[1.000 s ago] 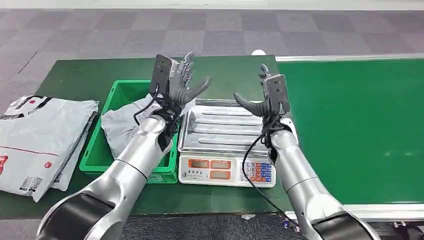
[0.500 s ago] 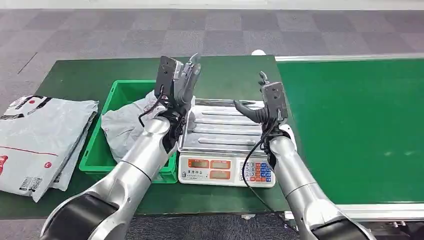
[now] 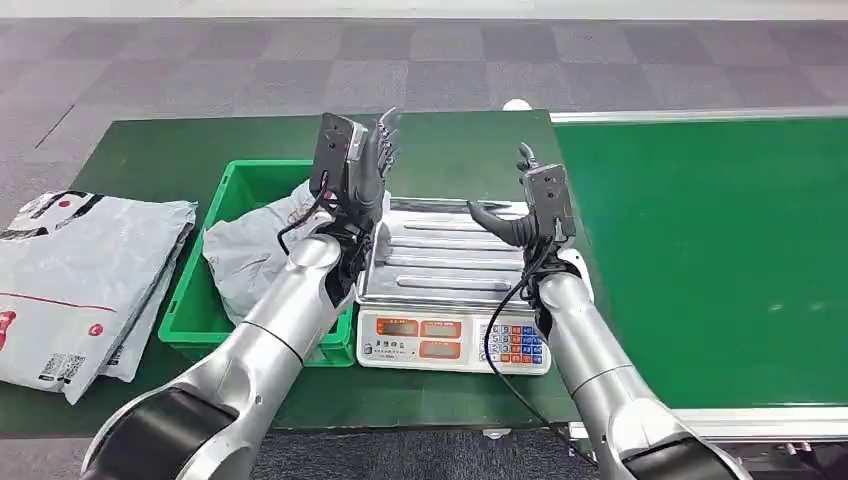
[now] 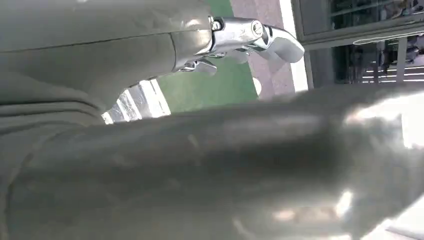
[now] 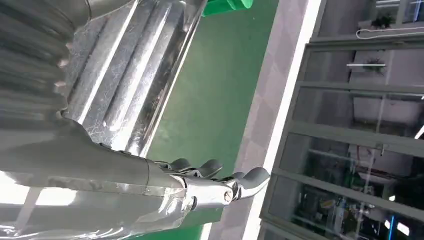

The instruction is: Moved the parcel from conveyor to table for the left to box.

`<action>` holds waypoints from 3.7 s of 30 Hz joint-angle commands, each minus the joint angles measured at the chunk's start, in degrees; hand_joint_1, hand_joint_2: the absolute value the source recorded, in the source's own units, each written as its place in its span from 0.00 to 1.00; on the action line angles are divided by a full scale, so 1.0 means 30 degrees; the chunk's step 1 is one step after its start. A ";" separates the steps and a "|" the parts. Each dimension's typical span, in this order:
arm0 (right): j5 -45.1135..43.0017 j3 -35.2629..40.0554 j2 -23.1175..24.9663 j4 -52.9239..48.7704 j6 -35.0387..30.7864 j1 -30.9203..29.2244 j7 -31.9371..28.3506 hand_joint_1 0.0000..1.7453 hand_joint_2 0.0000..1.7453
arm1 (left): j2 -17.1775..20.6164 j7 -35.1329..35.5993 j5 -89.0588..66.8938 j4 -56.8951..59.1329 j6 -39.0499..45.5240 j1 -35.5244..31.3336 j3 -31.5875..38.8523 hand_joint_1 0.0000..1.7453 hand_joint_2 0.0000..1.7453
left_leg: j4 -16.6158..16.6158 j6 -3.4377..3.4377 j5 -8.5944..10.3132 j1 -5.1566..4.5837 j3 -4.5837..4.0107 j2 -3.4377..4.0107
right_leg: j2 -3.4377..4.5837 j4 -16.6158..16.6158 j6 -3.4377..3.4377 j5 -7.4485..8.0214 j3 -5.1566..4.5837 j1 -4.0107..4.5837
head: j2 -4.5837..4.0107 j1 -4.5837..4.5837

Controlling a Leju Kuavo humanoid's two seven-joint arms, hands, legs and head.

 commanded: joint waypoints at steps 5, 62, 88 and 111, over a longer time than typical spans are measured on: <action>-0.1463 0.0307 -0.1441 0.0744 0.1157 0.0638 -0.2094 0.00 1.00 | -0.0244 -0.1556 0.1792 0.1768 -0.1140 0.0967 0.0565 0.00 1.00 | -0.0023 0.0004 0.0002 0.0003 0.0029 -0.0006 | -0.0008 -0.0031 -0.0005 0.0002 0.0038 0.0004 | 0.0000 0.0000; -0.2916 0.1092 -0.2368 0.1213 0.2112 0.1064 -0.2550 0.00 1.00 | 0.0330 -0.3025 0.3615 0.3266 -0.1659 0.0838 -0.3294 0.00 1.00 | -0.0044 0.0005 0.0002 0.0012 0.0015 -0.0002 | 0.0004 -0.0062 -0.0015 0.0011 0.0024 0.0015 | 0.0000 0.0000; -0.3748 0.1511 -0.2420 0.2421 0.2310 -0.0280 -0.2379 0.00 1.00 | 0.0523 -0.2935 0.3819 0.3342 -0.1190 0.0799 -0.2681 0.00 1.00 | -0.0021 0.0003 0.0000 0.0003 -0.0018 0.0039 | 0.0039 -0.0029 -0.0016 0.0018 -0.0020 0.0005 | 0.0000 0.0000; -0.4493 0.2056 -0.2874 0.2187 0.2000 0.0163 -0.2652 0.00 1.00 | 0.0331 -0.3076 0.3309 0.3312 -0.0955 0.0920 -0.2954 0.00 1.00 | -0.0013 0.0003 0.0000 -0.0001 -0.0033 0.0014 | 0.0015 -0.0017 -0.0010 0.0009 -0.0033 0.0000 | 0.0000 0.0000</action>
